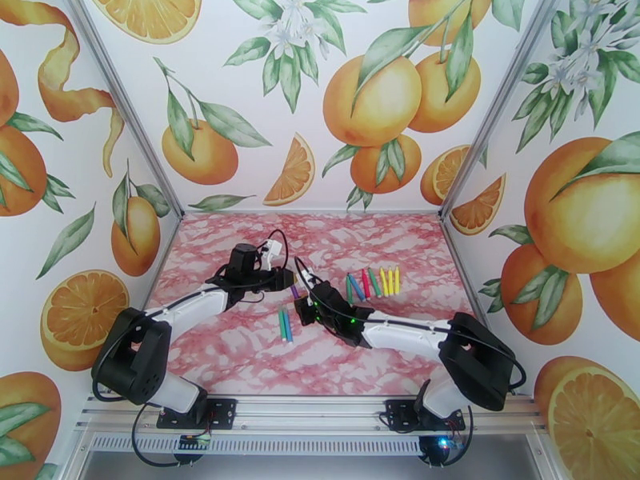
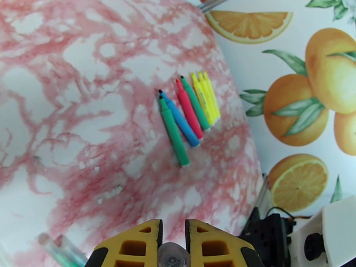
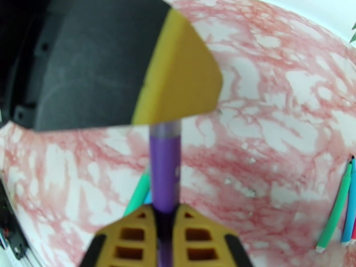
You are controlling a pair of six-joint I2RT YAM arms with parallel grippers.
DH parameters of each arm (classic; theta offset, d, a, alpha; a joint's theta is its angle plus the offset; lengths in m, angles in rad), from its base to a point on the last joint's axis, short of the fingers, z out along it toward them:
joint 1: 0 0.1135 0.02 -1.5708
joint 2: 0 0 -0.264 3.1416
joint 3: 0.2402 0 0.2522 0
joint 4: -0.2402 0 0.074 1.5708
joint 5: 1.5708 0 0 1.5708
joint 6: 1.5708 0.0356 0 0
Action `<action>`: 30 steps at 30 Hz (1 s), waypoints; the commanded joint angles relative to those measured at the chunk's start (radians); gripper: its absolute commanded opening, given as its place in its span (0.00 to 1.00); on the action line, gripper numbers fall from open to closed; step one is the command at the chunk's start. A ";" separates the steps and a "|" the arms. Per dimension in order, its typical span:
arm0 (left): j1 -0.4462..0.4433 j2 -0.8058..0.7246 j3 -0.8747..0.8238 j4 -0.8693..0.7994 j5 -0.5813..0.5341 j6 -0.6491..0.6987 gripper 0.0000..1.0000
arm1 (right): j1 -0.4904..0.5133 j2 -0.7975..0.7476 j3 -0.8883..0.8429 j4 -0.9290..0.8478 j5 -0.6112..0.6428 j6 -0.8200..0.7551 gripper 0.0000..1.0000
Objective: Open the pen caps
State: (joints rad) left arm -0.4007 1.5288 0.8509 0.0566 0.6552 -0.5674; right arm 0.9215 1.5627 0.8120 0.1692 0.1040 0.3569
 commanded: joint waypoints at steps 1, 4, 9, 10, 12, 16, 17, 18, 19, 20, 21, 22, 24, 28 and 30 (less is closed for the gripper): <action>-0.005 0.004 0.029 0.028 0.031 0.000 0.07 | -0.004 -0.033 0.006 0.034 0.028 -0.009 0.18; -0.008 0.001 0.031 0.032 0.045 -0.004 0.05 | -0.007 -0.028 0.009 0.033 0.021 -0.007 0.30; -0.017 -0.002 0.041 0.043 0.085 -0.006 0.04 | -0.010 -0.011 0.012 0.044 0.005 -0.007 0.32; -0.019 -0.004 0.041 0.048 0.095 -0.009 0.04 | -0.010 -0.009 0.013 0.047 0.002 -0.007 0.32; -0.023 -0.006 0.040 0.056 0.111 -0.012 0.04 | -0.010 -0.004 0.015 0.054 -0.001 -0.006 0.31; -0.024 -0.014 0.042 0.049 0.110 -0.011 0.04 | -0.012 -0.002 0.016 0.065 -0.006 -0.006 0.23; -0.024 -0.017 0.040 0.047 0.105 -0.011 0.03 | -0.011 -0.003 0.015 0.063 -0.009 -0.007 0.21; -0.024 -0.021 0.040 0.046 0.102 -0.011 0.04 | -0.010 -0.004 0.015 0.062 -0.011 -0.007 0.20; -0.024 -0.025 0.039 0.046 0.098 -0.011 0.03 | -0.011 -0.004 0.012 0.060 -0.014 -0.008 0.18; -0.024 -0.028 0.039 0.045 0.096 -0.013 0.03 | -0.012 -0.006 0.010 0.059 -0.017 -0.009 0.17; -0.024 -0.032 0.042 0.042 0.091 -0.013 0.02 | -0.011 -0.008 0.005 0.059 -0.021 -0.010 0.16; -0.023 -0.036 0.045 0.036 0.086 -0.015 0.02 | -0.012 -0.010 0.000 0.059 -0.024 -0.010 0.14; -0.025 -0.046 0.051 0.024 0.073 -0.015 0.01 | -0.012 -0.016 -0.013 0.061 -0.029 -0.010 0.12; -0.022 -0.064 0.067 -0.007 0.019 -0.005 0.00 | -0.011 -0.035 -0.045 0.067 -0.041 -0.017 0.08; -0.017 -0.061 0.084 -0.029 -0.013 -0.003 0.00 | -0.010 -0.043 -0.062 0.073 -0.046 -0.027 0.08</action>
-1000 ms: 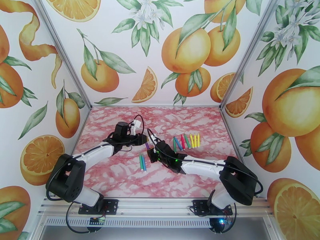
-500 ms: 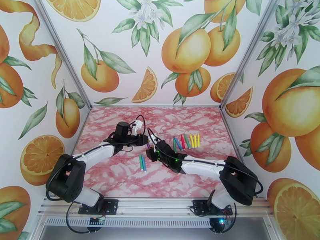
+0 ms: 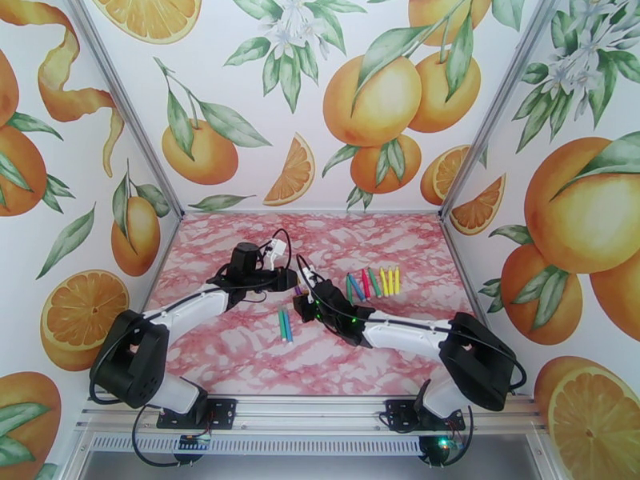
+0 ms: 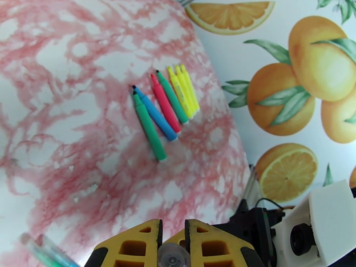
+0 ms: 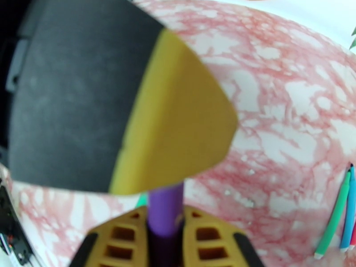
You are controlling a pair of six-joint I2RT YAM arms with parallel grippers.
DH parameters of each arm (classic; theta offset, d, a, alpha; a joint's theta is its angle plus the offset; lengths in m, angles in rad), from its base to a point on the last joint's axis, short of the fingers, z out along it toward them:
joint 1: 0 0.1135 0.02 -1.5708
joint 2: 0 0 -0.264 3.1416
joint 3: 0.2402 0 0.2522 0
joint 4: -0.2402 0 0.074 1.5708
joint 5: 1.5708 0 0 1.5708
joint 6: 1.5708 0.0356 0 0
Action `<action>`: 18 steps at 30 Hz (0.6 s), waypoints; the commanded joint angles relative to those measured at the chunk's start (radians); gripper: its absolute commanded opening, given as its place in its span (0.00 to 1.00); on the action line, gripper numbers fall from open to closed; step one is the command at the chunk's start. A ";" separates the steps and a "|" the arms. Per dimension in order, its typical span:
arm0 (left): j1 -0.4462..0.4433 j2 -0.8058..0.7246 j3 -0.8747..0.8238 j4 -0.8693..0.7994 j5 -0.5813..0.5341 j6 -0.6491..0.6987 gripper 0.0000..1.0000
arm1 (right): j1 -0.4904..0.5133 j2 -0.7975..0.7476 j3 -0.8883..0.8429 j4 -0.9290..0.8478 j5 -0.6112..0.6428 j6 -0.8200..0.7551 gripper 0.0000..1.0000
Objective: Open the pen caps
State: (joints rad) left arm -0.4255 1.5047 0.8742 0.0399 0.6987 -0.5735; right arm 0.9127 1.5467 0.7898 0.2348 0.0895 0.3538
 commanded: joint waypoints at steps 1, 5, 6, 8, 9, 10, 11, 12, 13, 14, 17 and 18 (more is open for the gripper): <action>0.011 -0.030 0.074 -0.027 -0.072 0.004 0.00 | 0.003 -0.029 -0.048 0.012 -0.029 -0.027 0.07; 0.022 -0.001 0.111 -0.039 -0.100 -0.008 0.00 | 0.010 -0.035 -0.072 0.032 -0.035 -0.041 0.06; 0.024 0.007 0.122 -0.038 -0.099 -0.012 0.00 | 0.014 -0.040 -0.078 0.037 -0.034 -0.045 0.06; 0.027 0.019 0.135 -0.037 -0.103 -0.020 0.00 | 0.018 -0.050 -0.097 0.056 -0.033 -0.048 0.05; 0.029 0.027 0.142 -0.038 -0.104 -0.023 0.00 | 0.019 -0.057 -0.108 0.067 -0.033 -0.048 0.05; 0.031 0.031 0.148 -0.038 -0.104 -0.027 0.00 | 0.019 -0.066 -0.119 0.082 -0.033 -0.048 0.05; 0.034 0.036 0.154 -0.038 -0.106 -0.029 0.00 | 0.020 -0.071 -0.130 0.093 -0.033 -0.048 0.05; 0.037 0.040 0.159 -0.037 -0.105 -0.032 0.00 | 0.020 -0.081 -0.140 0.102 -0.032 -0.048 0.04; 0.039 0.043 0.162 -0.036 -0.108 -0.035 0.00 | 0.021 -0.088 -0.149 0.110 -0.030 -0.048 0.04; 0.042 0.043 0.166 -0.036 -0.109 -0.038 0.00 | 0.021 -0.095 -0.155 0.113 -0.029 -0.048 0.04; 0.051 0.045 0.172 -0.037 -0.117 -0.043 0.00 | 0.020 -0.114 -0.175 0.120 -0.023 -0.053 0.04; 0.053 0.046 0.173 -0.039 -0.122 -0.045 0.00 | 0.020 -0.120 -0.181 0.122 -0.022 -0.054 0.04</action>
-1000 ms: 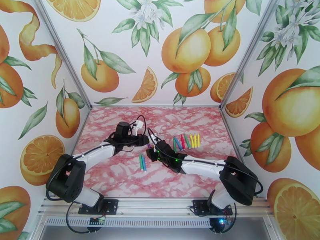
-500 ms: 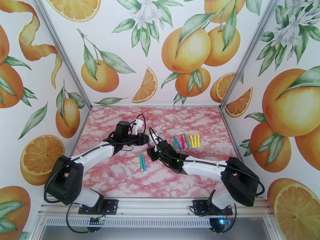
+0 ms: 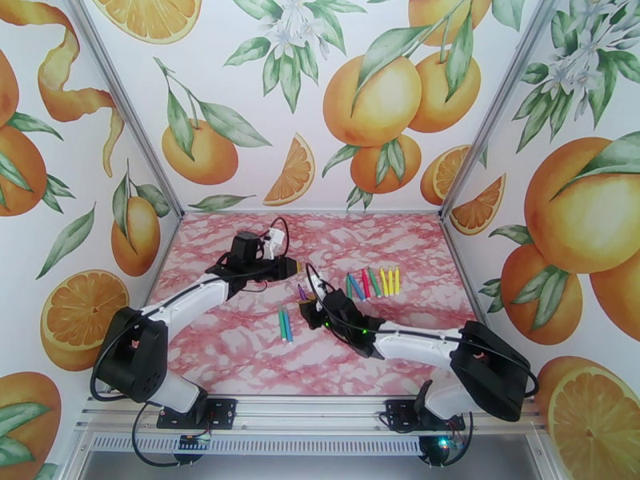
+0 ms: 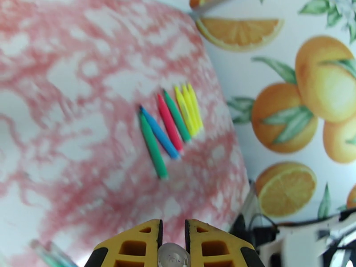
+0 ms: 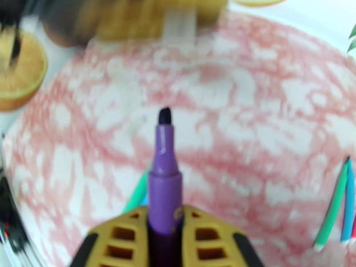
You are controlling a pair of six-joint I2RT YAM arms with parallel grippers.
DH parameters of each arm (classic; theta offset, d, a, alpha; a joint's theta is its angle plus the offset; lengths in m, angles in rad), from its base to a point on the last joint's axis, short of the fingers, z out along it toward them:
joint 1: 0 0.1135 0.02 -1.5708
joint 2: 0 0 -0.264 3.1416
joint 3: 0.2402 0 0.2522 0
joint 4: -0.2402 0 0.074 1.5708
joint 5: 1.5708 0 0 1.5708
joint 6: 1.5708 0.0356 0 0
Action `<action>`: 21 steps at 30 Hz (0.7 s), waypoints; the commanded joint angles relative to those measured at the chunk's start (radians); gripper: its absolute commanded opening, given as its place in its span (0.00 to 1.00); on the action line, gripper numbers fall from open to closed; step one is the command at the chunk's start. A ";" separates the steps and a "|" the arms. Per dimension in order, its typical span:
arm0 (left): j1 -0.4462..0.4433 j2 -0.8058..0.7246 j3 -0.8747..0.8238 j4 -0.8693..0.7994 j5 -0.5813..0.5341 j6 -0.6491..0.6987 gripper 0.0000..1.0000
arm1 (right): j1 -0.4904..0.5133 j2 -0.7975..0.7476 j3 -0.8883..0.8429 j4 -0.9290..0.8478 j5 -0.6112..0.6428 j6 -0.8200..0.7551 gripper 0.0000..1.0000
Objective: Open the pen caps
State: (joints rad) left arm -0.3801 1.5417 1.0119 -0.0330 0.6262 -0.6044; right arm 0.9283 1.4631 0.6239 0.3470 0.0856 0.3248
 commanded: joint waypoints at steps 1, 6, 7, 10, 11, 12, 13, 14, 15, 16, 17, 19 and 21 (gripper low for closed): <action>0.013 0.010 0.037 0.032 -0.053 -0.016 0.00 | 0.004 -0.041 -0.021 0.013 -0.019 -0.026 0.04; 0.018 0.019 0.060 -0.048 -0.085 0.027 0.00 | 0.005 -0.057 -0.039 0.010 0.027 -0.019 0.04; 0.018 0.020 0.066 -0.082 -0.100 0.050 0.00 | 0.004 -0.058 -0.036 -0.002 0.046 -0.017 0.04; 0.018 0.020 0.082 -0.194 -0.152 0.122 0.00 | -0.001 -0.059 -0.024 -0.034 0.092 -0.016 0.04; 0.018 0.017 0.085 -0.224 -0.169 0.141 0.00 | -0.004 -0.058 -0.020 -0.042 0.103 -0.015 0.04; 0.018 0.014 0.086 -0.258 -0.187 0.161 0.00 | -0.010 -0.057 -0.014 -0.054 0.112 -0.012 0.04; 0.018 0.010 0.086 -0.287 -0.208 0.178 0.00 | -0.016 -0.056 -0.009 -0.061 0.121 -0.007 0.04; 0.018 0.007 0.086 -0.312 -0.228 0.193 0.00 | -0.023 -0.054 -0.006 -0.067 0.126 -0.001 0.04; 0.017 0.004 0.086 -0.336 -0.248 0.207 0.00 | -0.033 -0.051 0.000 -0.074 0.129 0.004 0.04; 0.016 0.000 0.086 -0.363 -0.271 0.221 0.00 | -0.043 -0.045 0.007 -0.084 0.130 0.010 0.04; 0.017 -0.001 0.086 -0.381 -0.287 0.232 0.00 | -0.052 -0.040 0.015 -0.094 0.135 0.017 0.04; 0.015 0.000 0.086 -0.423 -0.322 0.253 0.00 | -0.071 -0.026 0.034 -0.114 0.145 0.029 0.04; 0.014 0.006 0.087 -0.457 -0.350 0.272 0.00 | -0.090 -0.007 0.053 -0.133 0.154 0.041 0.05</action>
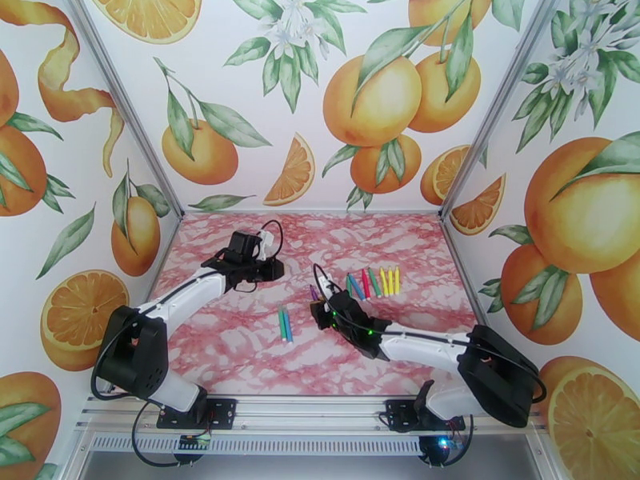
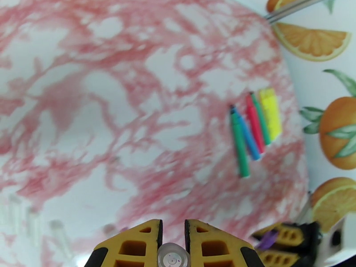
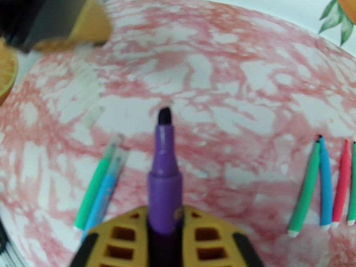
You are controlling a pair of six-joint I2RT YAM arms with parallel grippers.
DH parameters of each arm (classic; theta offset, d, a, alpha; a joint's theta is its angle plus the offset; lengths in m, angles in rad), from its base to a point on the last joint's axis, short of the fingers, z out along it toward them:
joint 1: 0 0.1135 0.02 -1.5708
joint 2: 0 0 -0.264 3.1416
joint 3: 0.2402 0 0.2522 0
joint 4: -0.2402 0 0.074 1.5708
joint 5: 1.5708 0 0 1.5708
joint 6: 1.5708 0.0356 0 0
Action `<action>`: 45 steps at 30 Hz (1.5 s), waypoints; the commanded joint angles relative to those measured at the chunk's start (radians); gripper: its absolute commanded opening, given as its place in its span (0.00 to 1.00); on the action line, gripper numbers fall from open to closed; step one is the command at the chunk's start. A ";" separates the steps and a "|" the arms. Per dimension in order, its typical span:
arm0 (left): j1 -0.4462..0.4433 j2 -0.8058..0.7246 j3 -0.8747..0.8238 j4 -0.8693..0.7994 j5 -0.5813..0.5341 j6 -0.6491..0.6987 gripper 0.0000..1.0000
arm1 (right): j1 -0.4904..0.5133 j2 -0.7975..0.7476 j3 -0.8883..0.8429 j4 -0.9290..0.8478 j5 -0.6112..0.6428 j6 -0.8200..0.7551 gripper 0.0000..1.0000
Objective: Open the pen caps
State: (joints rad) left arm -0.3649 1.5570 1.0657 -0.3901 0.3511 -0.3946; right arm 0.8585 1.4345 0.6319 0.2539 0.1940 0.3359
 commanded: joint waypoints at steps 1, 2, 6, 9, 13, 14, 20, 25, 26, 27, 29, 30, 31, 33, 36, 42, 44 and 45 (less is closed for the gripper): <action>-0.003 -0.004 0.034 -0.119 -0.094 0.074 0.00 | -0.033 0.033 0.053 -0.044 0.046 0.036 0.05; -0.005 0.002 0.037 -0.136 -0.110 0.085 0.00 | -0.046 0.044 0.060 -0.045 0.045 0.039 0.05; -0.010 0.042 0.043 -0.183 -0.164 0.112 0.00 | -0.089 0.107 0.107 -0.069 0.051 0.043 0.05; -0.023 0.077 0.046 -0.199 -0.206 0.119 0.00 | -0.108 0.151 0.142 -0.082 0.064 0.038 0.05; -0.041 0.120 0.056 -0.215 -0.248 0.125 0.00 | -0.133 0.205 0.175 -0.093 0.085 0.041 0.04; -0.045 0.130 0.061 -0.219 -0.257 0.125 0.00 | -0.137 0.217 0.182 -0.097 0.092 0.043 0.04; -0.072 0.183 0.096 -0.255 -0.311 0.135 0.00 | -0.169 0.276 0.207 -0.110 0.101 0.070 0.04; -0.081 0.211 0.112 -0.272 -0.337 0.137 0.00 | -0.188 0.307 0.221 -0.122 0.103 0.078 0.04; -0.083 0.215 0.115 -0.275 -0.343 0.137 0.00 | -0.192 0.311 0.224 -0.127 0.106 0.078 0.04; -0.083 0.220 0.117 -0.279 -0.347 0.137 0.00 | -0.194 0.315 0.228 -0.130 0.110 0.078 0.04; -0.085 0.227 0.121 -0.283 -0.352 0.136 0.00 | -0.201 0.321 0.233 -0.140 0.118 0.078 0.04; -0.086 0.230 0.122 -0.285 -0.353 0.136 0.00 | -0.204 0.325 0.236 -0.144 0.121 0.079 0.04; -0.088 0.232 0.123 -0.287 -0.355 0.137 0.00 | -0.207 0.327 0.238 -0.148 0.123 0.081 0.04; -0.089 0.238 0.128 -0.291 -0.360 0.137 0.02 | -0.214 0.334 0.242 -0.154 0.128 0.084 0.04; -0.091 0.248 0.134 -0.299 -0.366 0.138 0.04 | -0.224 0.344 0.246 -0.165 0.133 0.091 0.04; -0.098 0.265 0.138 -0.315 -0.383 0.141 0.06 | -0.235 0.361 0.251 -0.182 0.140 0.101 0.05; -0.100 0.268 0.140 -0.318 -0.387 0.141 0.07 | -0.237 0.367 0.255 -0.189 0.145 0.104 0.05; -0.100 0.268 0.140 -0.319 -0.389 0.143 0.07 | -0.237 0.369 0.256 -0.192 0.147 0.108 0.05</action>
State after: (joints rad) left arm -0.4595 1.8107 1.1725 -0.6891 -0.0185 -0.2615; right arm 0.6281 1.7859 0.8589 0.0853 0.3088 0.4232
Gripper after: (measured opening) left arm 0.160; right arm 0.174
